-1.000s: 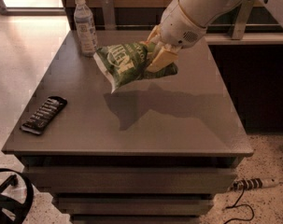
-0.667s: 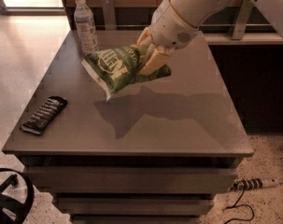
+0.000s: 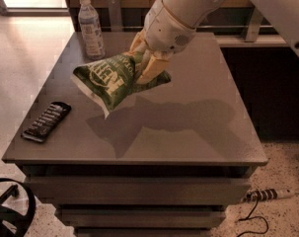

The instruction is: Move green jalapeno chip bag near rxbar chocolate

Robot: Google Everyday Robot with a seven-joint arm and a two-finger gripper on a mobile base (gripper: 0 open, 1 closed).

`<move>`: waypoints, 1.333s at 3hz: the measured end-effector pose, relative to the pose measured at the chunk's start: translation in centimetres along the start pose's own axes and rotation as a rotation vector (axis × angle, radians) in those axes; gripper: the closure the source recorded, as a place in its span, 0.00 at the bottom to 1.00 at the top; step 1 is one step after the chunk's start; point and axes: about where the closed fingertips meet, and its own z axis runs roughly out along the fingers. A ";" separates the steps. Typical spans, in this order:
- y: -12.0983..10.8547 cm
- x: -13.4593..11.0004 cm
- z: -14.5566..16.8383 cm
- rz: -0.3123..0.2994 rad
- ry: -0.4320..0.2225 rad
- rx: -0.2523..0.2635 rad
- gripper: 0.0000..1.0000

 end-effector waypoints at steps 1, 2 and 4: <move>0.2 -1.0 0.3 -0.066 -0.004 -0.028 1.00; 0.1 -1.1 0.5 -0.068 -0.005 -0.026 0.82; -0.1 -1.3 0.7 -0.071 -0.007 -0.023 0.37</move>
Offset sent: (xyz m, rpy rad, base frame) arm -0.0053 0.0074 0.0013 -0.0103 -0.0122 0.0607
